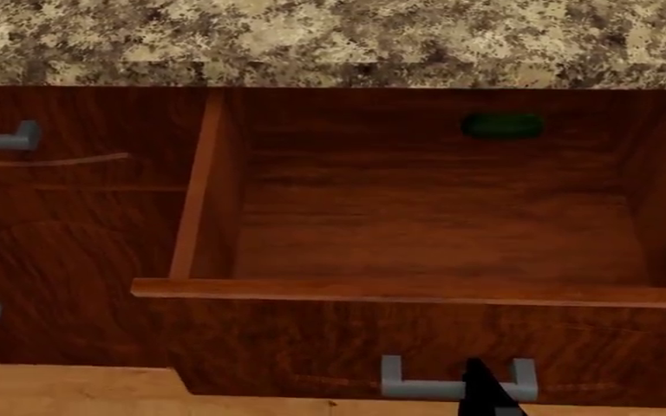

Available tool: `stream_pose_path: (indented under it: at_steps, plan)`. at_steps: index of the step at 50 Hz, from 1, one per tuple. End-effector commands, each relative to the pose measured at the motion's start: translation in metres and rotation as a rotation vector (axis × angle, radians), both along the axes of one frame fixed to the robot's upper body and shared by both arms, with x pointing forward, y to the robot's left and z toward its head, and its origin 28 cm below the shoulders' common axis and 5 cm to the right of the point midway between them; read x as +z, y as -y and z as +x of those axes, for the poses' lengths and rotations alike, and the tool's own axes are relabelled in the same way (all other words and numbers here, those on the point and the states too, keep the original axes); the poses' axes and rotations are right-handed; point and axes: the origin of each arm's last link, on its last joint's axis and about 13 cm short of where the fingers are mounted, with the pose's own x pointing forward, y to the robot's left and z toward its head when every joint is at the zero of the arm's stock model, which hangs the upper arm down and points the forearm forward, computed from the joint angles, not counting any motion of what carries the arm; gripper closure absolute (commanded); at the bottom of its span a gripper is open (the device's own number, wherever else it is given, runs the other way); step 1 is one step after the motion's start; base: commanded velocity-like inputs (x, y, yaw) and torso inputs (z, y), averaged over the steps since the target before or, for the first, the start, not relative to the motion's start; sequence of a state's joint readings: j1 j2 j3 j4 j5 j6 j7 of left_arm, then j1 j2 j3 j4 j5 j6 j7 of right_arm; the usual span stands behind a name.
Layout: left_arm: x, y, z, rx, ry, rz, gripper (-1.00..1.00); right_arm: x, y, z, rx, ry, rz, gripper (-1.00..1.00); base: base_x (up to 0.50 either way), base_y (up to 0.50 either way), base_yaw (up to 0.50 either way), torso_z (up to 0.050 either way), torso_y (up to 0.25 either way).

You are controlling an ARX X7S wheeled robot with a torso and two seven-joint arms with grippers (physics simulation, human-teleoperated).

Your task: Open the right drawer.

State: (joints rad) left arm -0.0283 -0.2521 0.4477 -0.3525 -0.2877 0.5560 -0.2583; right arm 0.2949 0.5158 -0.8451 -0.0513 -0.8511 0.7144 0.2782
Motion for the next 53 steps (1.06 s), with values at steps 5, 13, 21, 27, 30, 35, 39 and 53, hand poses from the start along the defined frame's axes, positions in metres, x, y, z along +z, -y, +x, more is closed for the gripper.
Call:
stream_pose_path:
  at_steps: [5,13,21,27,30,35,39,53]
  plan:
    - [-0.0002,0.0,0.0,0.0,-0.002,0.0,-1.0,0.0268,-0.0142,0.0056,0.075,0.288,-0.092,1.0,-0.19,0.0,0.0,0.002,0.004]
    - [0.0,0.0001,-0.0002,0.0,-0.001,-0.001,-1.0,0.0263,-0.0145,0.0047,0.074,0.286,-0.092,1.0,-0.19,0.0,0.0,0.003,0.004]
    - [0.001,0.0004,-0.0005,0.001,0.001,-0.001,-1.0,0.0259,-0.0146,0.0042,0.075,0.286,-0.091,1.0,-0.19,0.0,0.0,0.001,0.004]
    - [0.001,0.0002,-0.0003,0.001,0.001,-0.001,-1.0,0.025,-0.0156,0.004,0.075,0.285,-0.089,1.0,-0.19,0.0,0.0,0.002,0.004]
    - [0.0008,0.0,-0.0003,0.002,0.002,0.0,-1.0,0.0261,-0.0157,0.0042,0.077,0.287,-0.093,1.0,-0.19,0.0,0.0,0.004,0.003]
    - [0.0003,-0.0003,-0.0004,0.002,0.003,-0.001,-1.0,0.0246,-0.0152,0.0045,0.081,0.288,-0.108,1.0,-0.19,0.0,0.0,0.002,0.004]
    - [0.001,-0.0001,-0.0004,0.002,0.002,-0.001,-1.0,0.0264,-0.0154,0.0037,0.082,0.289,-0.107,1.0,-0.19,0.0,0.0,0.003,0.003]
    - [0.0011,0.0005,-0.0002,0.001,0.001,0.002,-1.0,0.0291,-0.0147,0.0047,0.086,0.293,-0.121,1.0,-0.19,0.0,0.0,0.002,0.004]
